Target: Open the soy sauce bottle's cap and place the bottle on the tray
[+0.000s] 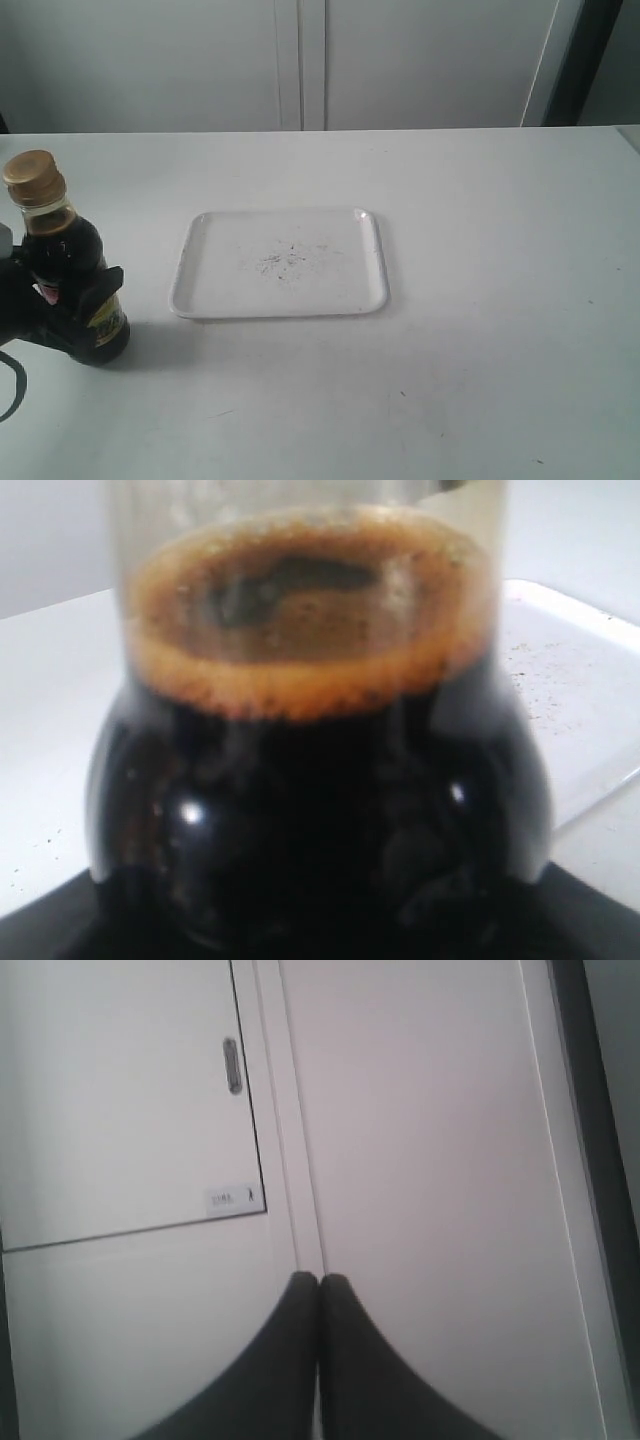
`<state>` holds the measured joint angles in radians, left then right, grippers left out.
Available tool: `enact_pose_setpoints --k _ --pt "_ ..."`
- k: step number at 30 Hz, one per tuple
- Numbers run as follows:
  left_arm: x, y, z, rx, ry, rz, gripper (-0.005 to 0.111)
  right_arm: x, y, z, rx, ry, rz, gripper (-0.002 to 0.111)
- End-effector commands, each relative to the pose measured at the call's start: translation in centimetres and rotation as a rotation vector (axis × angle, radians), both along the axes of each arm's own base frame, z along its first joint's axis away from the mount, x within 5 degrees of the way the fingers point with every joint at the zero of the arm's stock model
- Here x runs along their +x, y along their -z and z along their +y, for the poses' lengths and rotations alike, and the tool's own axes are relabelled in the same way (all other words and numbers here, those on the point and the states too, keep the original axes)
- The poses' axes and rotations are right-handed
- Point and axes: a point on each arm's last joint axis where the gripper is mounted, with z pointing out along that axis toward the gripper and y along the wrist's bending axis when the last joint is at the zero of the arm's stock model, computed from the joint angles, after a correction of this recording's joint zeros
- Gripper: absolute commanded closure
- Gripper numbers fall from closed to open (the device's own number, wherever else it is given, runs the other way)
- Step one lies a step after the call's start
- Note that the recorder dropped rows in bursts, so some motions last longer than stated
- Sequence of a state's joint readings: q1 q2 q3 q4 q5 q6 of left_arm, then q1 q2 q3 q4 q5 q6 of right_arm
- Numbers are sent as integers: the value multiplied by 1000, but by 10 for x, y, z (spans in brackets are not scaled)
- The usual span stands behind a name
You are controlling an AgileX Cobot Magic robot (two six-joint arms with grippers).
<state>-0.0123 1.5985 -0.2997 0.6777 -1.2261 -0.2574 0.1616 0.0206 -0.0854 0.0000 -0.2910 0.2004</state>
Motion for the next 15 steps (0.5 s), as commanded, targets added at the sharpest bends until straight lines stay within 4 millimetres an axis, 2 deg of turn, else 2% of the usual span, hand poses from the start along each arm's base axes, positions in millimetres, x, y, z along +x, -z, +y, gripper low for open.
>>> enact_pose_setpoints --k 1,8,15 --pt "-1 1 1 4 -15 5 107 3 -31 0 3 8 -54 108" --pt "-1 1 1 -1 -16 8 107 27 -65 6 -61 12 -10 108" --pt "-1 1 1 -1 -16 8 107 68 -86 15 -115 -7 84 108"
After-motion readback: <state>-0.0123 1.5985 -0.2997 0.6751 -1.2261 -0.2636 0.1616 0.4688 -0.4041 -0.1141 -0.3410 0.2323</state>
